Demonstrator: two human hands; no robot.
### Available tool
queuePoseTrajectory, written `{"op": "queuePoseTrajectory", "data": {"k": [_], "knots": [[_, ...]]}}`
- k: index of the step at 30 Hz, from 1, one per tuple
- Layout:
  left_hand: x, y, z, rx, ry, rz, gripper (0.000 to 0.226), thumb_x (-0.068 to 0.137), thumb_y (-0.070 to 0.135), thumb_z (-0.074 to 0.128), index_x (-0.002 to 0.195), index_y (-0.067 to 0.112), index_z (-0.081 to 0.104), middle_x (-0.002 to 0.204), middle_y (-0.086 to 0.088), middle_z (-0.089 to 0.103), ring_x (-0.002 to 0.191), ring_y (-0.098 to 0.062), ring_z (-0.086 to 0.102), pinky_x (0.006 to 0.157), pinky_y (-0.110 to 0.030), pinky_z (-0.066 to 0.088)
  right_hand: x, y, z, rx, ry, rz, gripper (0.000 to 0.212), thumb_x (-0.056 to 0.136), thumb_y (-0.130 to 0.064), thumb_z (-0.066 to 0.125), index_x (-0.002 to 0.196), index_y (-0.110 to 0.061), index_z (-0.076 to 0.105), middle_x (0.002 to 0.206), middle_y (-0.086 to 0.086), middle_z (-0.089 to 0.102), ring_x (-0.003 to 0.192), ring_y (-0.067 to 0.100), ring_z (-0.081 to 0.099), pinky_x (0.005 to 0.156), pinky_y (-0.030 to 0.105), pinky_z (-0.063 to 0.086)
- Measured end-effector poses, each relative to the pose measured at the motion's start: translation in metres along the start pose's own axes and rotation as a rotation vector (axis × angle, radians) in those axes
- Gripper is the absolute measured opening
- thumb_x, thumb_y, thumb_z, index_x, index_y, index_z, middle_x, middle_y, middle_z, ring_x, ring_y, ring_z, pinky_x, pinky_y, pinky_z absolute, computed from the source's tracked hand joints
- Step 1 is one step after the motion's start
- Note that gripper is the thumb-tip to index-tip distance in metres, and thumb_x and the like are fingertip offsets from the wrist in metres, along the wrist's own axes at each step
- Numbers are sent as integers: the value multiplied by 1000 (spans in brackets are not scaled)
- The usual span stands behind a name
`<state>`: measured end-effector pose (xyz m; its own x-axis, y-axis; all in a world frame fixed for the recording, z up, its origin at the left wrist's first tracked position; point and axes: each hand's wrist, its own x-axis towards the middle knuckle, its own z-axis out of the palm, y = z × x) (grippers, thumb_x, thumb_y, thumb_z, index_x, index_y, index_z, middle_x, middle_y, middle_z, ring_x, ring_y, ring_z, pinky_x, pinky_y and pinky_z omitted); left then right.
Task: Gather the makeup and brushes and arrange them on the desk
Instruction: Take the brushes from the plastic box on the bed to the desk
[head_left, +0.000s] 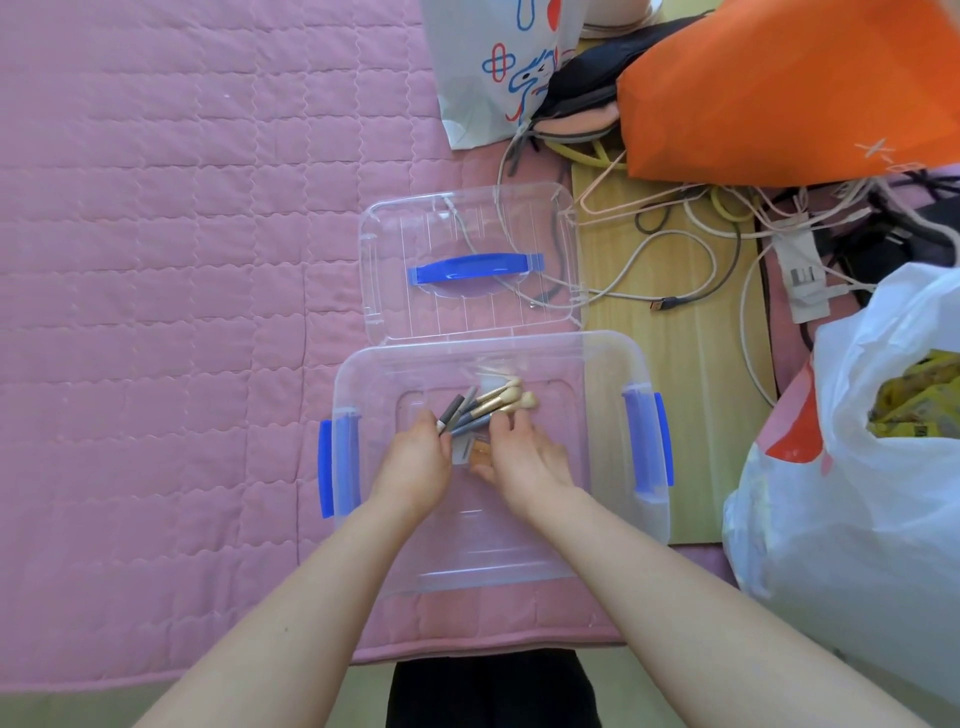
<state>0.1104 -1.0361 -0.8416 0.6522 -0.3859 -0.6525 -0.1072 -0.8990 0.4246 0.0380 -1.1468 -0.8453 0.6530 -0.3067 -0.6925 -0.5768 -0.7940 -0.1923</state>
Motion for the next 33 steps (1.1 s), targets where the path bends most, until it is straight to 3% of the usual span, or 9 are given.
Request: {"op": "queuePoseTrajectory", "data": {"k": [3,8,14,19,22,26,29,33], "knots": [[-1,-4,4,-19,-8,-21,7,97,12,36,91,13,38,94,-19,61,79,-35,52,63,-34,35,1,-7,3,-60,20,-15,51,89,-37,60,127,-11,37,132,13,38,114,34,47,81,45,46],[-4,-7,6,-125,-5,-55,8,94,11,37,94,14,45,92,-17,62,83,-37,58,71,-39,50,1,3,3,18,-43,-8,44,86,-41,63,119,-17,43,124,12,42,113,35,49,86,46,46],[-14,1,3,-193,54,-103,12,95,11,45,84,13,45,85,-15,57,86,-39,55,65,-33,35,-7,21,-7,216,-78,-22,26,87,-34,62,98,-19,44,107,12,58,100,32,58,79,36,47],[-37,7,-5,-344,106,-159,26,92,9,52,68,16,43,71,-20,52,79,-45,52,57,-32,29,-27,32,-29,412,24,27,33,87,-26,62,116,-16,49,85,5,56,80,29,55,64,29,38],[-57,19,-18,-466,138,-207,27,90,8,52,66,18,46,59,-3,42,65,-31,44,58,-34,36,-48,32,-47,519,54,22,25,85,-27,62,96,-33,40,83,2,55,77,25,49,62,27,33],[-94,39,-42,-690,203,-263,28,89,4,52,63,14,47,58,-1,42,62,-22,49,52,-22,37,-82,28,-72,687,50,16,14,79,-35,59,77,-30,46,73,-2,60,70,24,55,63,30,43],[-125,53,-62,-835,270,-295,17,89,9,52,74,8,60,58,-4,51,62,-22,52,64,-31,42,-114,19,-94,728,34,-46,13,81,-38,57,77,-30,48,77,1,63,70,22,54,66,35,46],[-178,70,-86,-968,340,-282,16,91,10,52,85,4,65,63,-6,53,61,-18,52,63,-30,42,-162,2,-127,756,43,-136,13,85,-32,53,76,-26,47,71,0,55,65,20,49,64,35,45]]}}
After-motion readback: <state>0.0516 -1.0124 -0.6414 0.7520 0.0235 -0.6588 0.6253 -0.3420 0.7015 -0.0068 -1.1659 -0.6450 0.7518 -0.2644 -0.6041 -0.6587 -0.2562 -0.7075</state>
